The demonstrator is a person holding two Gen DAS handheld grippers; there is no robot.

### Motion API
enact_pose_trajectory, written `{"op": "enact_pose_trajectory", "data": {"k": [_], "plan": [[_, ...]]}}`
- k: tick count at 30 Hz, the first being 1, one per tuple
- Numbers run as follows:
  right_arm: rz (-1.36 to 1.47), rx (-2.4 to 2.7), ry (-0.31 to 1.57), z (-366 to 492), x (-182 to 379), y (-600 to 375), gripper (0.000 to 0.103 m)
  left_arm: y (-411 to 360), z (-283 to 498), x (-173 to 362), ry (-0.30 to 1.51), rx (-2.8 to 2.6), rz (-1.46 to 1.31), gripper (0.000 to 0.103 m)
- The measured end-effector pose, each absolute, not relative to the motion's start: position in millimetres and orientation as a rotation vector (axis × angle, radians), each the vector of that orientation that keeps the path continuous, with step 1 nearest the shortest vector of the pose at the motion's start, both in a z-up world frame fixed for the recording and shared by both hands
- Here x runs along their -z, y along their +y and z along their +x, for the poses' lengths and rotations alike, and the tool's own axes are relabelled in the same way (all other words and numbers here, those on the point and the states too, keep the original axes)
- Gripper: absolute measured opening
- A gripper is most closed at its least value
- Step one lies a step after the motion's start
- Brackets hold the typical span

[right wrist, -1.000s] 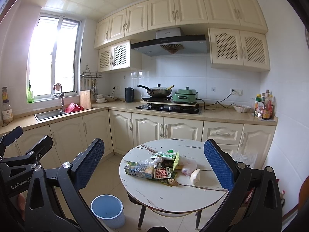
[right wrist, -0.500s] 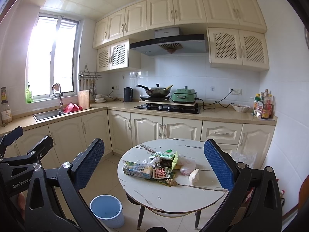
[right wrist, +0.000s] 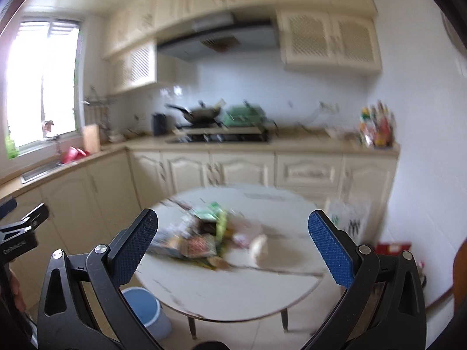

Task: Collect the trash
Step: 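Grasp the milk carton with the left tool while the right tool grasps the white bun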

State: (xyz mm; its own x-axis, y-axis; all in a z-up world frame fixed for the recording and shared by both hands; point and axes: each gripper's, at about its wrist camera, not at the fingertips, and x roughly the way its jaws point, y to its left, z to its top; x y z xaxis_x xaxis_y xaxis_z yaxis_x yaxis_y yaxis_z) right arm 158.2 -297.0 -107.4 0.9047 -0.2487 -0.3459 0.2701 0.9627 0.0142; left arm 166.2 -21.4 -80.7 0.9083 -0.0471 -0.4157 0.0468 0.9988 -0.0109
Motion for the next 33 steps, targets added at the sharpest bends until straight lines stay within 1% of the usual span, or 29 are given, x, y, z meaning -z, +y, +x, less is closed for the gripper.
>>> {"op": "enact_pose_trajectory", "data": {"k": [3, 7, 10, 14, 19, 28, 31, 32, 33], "plan": [[0.114, 0.303, 0.440, 180, 142, -336, 0.103, -44, 212, 111, 0.539, 0.082, 0.018, 0.102], [0.142, 0.315, 0.535, 204, 183, -367, 0.103, -74, 265, 138, 0.623, 0.134, 0.096, 0.102], [0.144, 0.304, 0.599, 222, 208, -381, 0.103, -80, 308, 156, 0.665, 0.201, 0.132, 0.102], [0.139, 0.264, 0.668, 248, 232, -389, 0.103, -67, 362, 182, 0.653, 0.271, 0.206, 0.102], [0.113, 0.245, 0.710, 273, 246, -394, 0.103, -50, 424, 207, 0.630, 0.406, 0.277, 0.102], [0.159, 0.268, 0.779, 309, 268, -402, 0.103, -54, 485, 243, 0.610, 0.633, 0.434, 0.102], [0.179, 0.283, 0.808, 319, 275, -403, 0.103, -55, 492, 251, 0.590, 0.667, 0.482, 0.102], [0.186, 0.281, 0.813, 322, 277, -403, 0.103, -56, 497, 254, 0.594, 0.677, 0.483, 0.102], [0.188, 0.286, 0.815, 324, 278, -402, 0.103, -57, 500, 254, 0.591, 0.690, 0.478, 0.098]]}}
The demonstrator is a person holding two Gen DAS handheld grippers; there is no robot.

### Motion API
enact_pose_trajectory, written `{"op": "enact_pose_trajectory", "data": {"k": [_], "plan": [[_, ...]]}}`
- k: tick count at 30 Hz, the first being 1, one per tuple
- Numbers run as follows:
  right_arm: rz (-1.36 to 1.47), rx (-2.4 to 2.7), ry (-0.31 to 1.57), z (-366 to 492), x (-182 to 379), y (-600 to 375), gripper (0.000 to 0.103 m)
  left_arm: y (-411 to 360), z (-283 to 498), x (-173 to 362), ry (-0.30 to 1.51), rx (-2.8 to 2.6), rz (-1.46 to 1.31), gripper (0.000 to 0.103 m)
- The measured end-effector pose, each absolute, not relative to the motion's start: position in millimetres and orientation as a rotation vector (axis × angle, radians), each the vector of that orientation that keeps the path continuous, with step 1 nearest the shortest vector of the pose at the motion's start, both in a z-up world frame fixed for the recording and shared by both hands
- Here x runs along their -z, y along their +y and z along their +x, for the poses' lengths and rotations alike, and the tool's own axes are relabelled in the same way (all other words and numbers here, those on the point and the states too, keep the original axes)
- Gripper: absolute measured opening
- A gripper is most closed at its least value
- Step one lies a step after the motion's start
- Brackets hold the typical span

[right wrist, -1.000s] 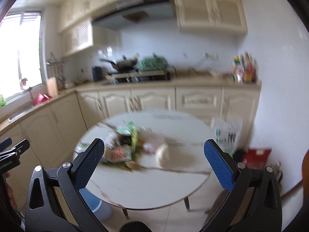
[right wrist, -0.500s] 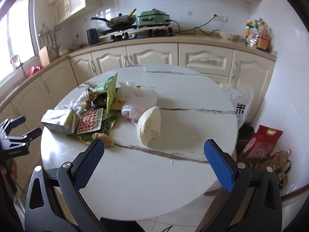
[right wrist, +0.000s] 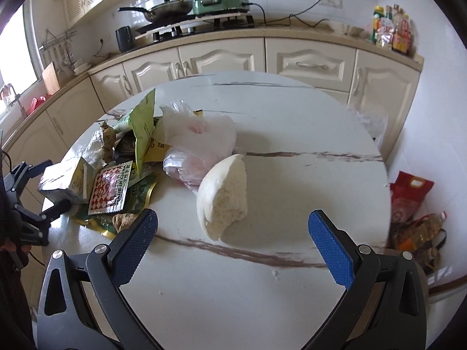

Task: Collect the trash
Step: 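Grasp the milk carton with the left tool while the right tool grasps the white bun, then carry the carton and bun to the blue bucket and open both tools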

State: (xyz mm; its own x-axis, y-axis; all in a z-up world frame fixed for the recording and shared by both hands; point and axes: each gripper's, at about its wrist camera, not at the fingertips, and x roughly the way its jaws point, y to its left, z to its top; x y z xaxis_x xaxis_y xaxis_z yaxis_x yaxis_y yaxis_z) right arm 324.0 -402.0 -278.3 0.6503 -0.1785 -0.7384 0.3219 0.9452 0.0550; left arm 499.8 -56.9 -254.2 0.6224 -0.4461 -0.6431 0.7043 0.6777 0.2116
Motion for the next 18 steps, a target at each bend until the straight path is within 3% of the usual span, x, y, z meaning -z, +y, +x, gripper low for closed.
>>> {"op": "enact_pose_trajectory", "data": {"k": [3, 6, 8, 10, 13, 18], "plan": [[0.199, 0.323, 0.833, 333, 282, -402, 0.103, -59, 503, 253, 0.599, 0.708, 0.461, 0.081], [0.247, 0.317, 0.826, 340, 285, -405, 0.103, -61, 497, 249, 0.605, 0.689, 0.434, 0.073], [0.237, 0.336, 0.839, 346, 288, -405, 0.093, -66, 492, 247, 0.597, 0.667, 0.421, 0.068], [0.213, 0.349, 0.860, 351, 292, -403, 0.051, -69, 484, 245, 0.609, 0.678, 0.391, 0.061], [0.202, 0.315, 0.872, 353, 298, -403, 0.037, -69, 466, 244, 0.625, 0.697, 0.353, 0.054], [0.189, 0.287, 0.823, 338, 290, -395, 0.036, -65, 448, 239, 0.659, 0.706, 0.300, 0.048]]}}
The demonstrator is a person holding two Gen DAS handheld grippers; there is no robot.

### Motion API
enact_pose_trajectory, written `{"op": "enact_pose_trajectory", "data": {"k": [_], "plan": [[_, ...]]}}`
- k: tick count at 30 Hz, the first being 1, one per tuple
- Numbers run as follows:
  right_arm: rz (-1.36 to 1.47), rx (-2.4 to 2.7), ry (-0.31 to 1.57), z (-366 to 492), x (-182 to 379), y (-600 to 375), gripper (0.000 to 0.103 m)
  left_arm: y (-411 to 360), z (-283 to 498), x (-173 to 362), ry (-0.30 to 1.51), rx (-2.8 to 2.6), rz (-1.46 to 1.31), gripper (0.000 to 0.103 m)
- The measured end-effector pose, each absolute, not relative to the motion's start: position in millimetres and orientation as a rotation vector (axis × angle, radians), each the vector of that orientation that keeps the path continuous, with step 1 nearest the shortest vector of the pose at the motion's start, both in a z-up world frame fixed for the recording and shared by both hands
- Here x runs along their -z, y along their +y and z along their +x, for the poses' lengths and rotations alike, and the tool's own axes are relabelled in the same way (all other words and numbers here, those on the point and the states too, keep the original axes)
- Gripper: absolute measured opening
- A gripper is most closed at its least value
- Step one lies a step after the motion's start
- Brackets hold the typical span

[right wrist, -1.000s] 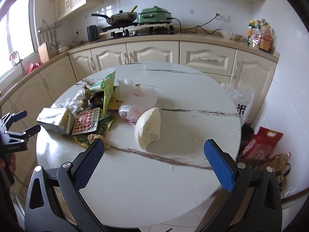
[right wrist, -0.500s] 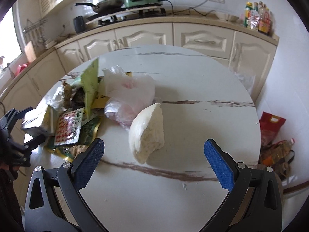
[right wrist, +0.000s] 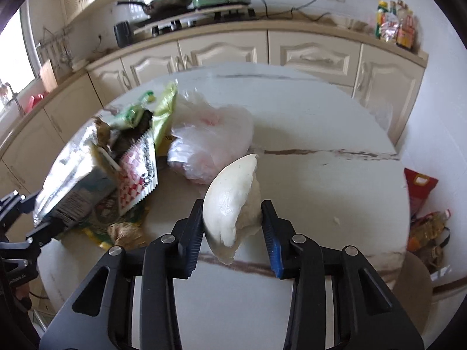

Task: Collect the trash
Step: 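Carry the carton and bun to the blue bucket and open both tools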

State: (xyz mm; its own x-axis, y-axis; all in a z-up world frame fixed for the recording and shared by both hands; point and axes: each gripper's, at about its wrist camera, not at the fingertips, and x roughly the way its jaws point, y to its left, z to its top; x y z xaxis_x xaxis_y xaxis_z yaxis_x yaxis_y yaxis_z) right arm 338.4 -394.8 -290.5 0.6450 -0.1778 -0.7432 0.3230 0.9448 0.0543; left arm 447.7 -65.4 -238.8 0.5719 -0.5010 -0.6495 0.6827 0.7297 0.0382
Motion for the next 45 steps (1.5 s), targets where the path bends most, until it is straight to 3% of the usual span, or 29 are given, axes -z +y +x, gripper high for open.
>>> {"op": "enact_pose_trajectory", "data": {"k": [7, 9, 12, 13, 15, 30, 38, 45], "plan": [[0.173, 0.179, 0.774, 317, 270, -363, 0.036, -75, 421, 237, 0.681, 0.675, 0.265, 0.050], [0.175, 0.148, 0.775, 315, 268, -354, 0.036, -80, 419, 238, 0.686, 0.667, 0.276, 0.065], [0.167, 0.123, 0.783, 315, 271, -343, 0.036, -90, 414, 237, 0.657, 0.648, 0.298, 0.069], [0.163, 0.117, 0.789, 316, 272, -340, 0.036, -93, 413, 237, 0.657, 0.639, 0.300, 0.068], [0.162, 0.111, 0.794, 317, 274, -336, 0.036, -95, 417, 235, 0.650, 0.618, 0.291, 0.043], [0.108, 0.031, 0.733, 311, 252, -281, 0.036, -48, 345, 193, 0.530, 0.488, 0.159, 0.043], [0.032, -0.131, 0.685, 335, 233, -195, 0.036, 30, 309, 193, 0.537, 0.252, 0.091, 0.043], [-0.037, -0.332, 0.722, 379, 256, -89, 0.037, 85, 290, 218, 0.607, 0.020, 0.038, 0.043]]}}
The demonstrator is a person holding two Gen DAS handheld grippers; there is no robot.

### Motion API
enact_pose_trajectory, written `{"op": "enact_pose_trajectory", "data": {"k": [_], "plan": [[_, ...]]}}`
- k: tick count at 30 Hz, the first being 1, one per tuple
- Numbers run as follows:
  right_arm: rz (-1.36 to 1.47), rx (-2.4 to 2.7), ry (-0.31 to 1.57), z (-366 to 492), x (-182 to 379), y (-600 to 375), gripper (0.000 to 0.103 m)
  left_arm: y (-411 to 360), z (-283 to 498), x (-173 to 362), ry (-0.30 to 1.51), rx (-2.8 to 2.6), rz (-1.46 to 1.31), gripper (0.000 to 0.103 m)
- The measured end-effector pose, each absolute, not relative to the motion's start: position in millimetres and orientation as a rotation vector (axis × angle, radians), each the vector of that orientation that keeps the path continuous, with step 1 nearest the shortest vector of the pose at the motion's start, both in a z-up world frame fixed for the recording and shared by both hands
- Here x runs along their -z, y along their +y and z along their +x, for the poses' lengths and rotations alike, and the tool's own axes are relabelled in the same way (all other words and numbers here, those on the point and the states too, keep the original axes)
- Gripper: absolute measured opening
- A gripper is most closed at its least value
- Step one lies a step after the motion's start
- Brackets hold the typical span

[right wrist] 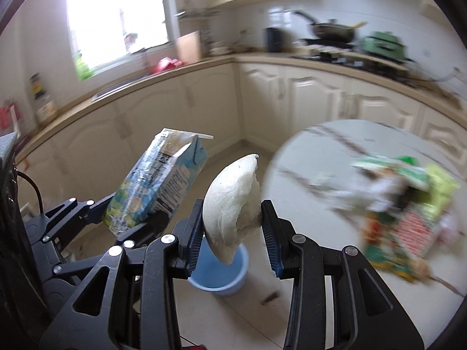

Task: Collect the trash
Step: 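Carry the carton and bun to the blue bucket and open both tools, then move both tools back toward the table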

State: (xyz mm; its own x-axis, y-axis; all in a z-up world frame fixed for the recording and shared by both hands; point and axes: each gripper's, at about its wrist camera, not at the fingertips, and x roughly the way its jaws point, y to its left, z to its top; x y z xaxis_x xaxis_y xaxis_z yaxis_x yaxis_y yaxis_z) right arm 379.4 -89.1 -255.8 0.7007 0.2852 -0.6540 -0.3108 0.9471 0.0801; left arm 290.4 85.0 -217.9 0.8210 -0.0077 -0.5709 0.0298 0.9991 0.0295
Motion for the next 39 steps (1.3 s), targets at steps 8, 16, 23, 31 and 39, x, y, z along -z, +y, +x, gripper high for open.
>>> {"op": "enact_pose_trajectory", "data": {"k": [8, 16, 23, 31, 39], "plan": [[-0.110, -0.458, 0.861, 442, 336, 5, 0.037, 123, 323, 282, 0.823, -0.114, -0.060, 0.043], [-0.100, -0.471, 1.108, 514, 456, 44, 0.037, 130, 364, 372, 1.051, -0.082, -0.182, 0.043], [-0.027, -0.471, 1.198, 559, 511, 44, 0.058, 107, 413, 409, 1.165, -0.024, -0.216, 0.045], [-0.046, -0.400, 1.174, 571, 503, 32, 0.070, 94, 425, 402, 1.193, -0.034, -0.244, 0.062], [-0.018, -0.413, 1.082, 544, 448, 21, 0.082, 97, 399, 326, 1.036, -0.180, -0.202, 0.062]]}}
